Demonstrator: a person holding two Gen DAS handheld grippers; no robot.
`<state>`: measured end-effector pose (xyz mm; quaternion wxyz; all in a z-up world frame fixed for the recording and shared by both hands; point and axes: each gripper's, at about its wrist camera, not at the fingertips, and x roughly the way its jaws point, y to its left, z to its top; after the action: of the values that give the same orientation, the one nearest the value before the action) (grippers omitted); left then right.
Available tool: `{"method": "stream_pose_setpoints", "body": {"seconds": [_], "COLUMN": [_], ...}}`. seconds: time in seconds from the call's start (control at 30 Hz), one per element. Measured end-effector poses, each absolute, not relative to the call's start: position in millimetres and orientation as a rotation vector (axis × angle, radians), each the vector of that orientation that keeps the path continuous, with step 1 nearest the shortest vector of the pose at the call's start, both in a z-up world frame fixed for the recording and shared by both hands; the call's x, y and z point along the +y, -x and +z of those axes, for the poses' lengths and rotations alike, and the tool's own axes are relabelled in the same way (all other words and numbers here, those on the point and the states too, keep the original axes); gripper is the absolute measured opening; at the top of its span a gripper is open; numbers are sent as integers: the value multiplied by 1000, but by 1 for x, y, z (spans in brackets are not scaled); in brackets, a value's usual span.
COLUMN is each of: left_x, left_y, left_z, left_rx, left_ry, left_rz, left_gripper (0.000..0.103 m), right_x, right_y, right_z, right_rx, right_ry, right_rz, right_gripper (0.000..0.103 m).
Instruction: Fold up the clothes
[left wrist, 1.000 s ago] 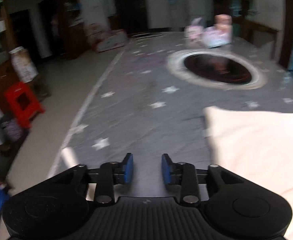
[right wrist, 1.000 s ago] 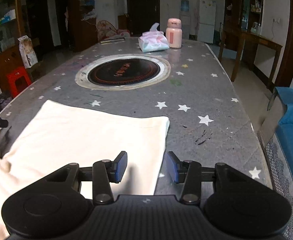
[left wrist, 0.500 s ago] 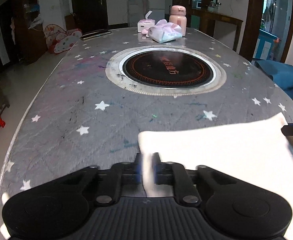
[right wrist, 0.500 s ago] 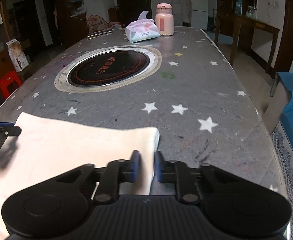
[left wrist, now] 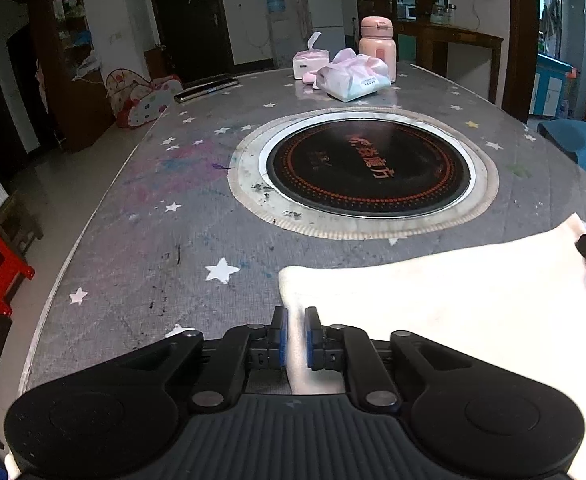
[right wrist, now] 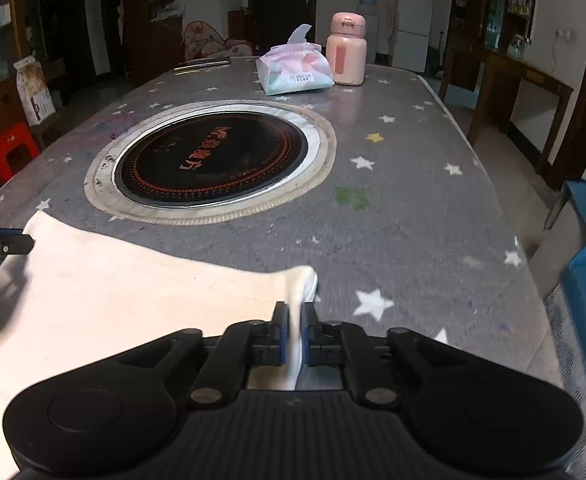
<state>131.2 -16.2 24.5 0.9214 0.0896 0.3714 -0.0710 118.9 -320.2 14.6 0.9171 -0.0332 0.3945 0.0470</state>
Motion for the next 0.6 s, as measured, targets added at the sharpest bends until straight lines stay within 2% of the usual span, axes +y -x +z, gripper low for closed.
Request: {"method": "stream_pose_setpoints", "body": {"seconds": [0.27,0.4,0.53,0.6], "left_x": [-20,-24,-29,-28], "left_y": [-99,-81,-64,-62], "left_z": [34,31,28,27], "left_rx": [760,767,774,779], "left_ry": [-175,-173,-171,-159], "left_rz": [-216,-251,-286,-288], "left_gripper": [13,17,20,20], "right_x": [-300,-274,-247,-235], "right_y": [-56,-8,38,57], "right_z": [42,49,51,49], "right_rx": [773,783,804,818], "right_ry": [129,190,254,299], "right_rz": [247,402,567,636], "right_gripper": [15,23,25,29]}}
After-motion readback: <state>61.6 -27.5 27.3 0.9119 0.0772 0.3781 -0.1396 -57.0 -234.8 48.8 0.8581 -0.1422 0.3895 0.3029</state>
